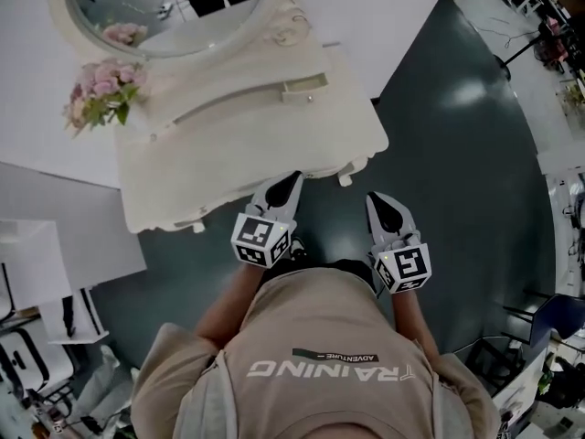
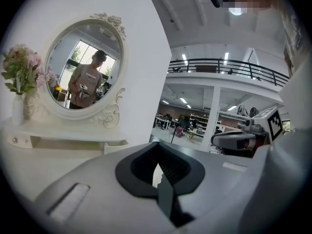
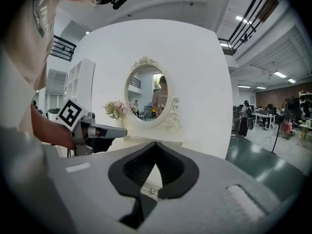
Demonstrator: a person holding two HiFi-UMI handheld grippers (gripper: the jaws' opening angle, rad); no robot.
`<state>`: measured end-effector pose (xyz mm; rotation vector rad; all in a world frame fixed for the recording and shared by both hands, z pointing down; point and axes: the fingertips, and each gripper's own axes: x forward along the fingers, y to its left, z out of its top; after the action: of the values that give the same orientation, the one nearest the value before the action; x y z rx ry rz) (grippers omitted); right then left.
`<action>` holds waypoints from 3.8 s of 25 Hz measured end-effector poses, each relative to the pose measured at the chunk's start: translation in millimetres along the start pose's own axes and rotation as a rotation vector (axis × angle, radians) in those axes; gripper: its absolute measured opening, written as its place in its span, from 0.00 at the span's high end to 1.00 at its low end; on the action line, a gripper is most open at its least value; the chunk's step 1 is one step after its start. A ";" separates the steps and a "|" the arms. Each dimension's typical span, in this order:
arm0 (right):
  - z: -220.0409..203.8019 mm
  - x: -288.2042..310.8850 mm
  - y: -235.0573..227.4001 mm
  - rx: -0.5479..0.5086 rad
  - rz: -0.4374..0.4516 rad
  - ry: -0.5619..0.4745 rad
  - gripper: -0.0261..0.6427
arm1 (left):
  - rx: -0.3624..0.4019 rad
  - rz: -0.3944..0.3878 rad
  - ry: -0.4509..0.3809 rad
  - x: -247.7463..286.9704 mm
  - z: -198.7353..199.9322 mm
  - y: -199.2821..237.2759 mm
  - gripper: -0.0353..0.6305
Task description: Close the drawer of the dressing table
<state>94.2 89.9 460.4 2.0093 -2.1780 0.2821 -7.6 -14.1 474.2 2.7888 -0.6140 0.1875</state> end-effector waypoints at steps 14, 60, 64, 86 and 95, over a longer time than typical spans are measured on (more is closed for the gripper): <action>-9.8 79.6 -17.6 -0.059 0.121 0.059 0.96 | -0.071 0.142 0.028 19.4 -9.3 57.9 0.92; 67.8 299.4 -95.3 -0.022 0.207 0.103 0.96 | -0.141 0.230 -0.028 119.7 68.6 197.0 0.92; 48.9 300.1 -94.8 0.041 0.157 0.134 0.96 | -0.132 0.195 -0.018 129.2 70.6 209.1 0.92; -116.9 348.1 -100.4 0.216 0.336 0.507 0.96 | -0.074 0.349 0.002 135.2 84.6 208.9 0.92; -143.8 368.1 -97.2 0.294 0.347 0.661 0.96 | -0.082 0.351 0.025 147.0 76.9 211.9 0.92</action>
<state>160.1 -237.2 693.3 1.3361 -2.0843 1.1801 39.3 -279.0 479.2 2.5768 -1.0757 0.2607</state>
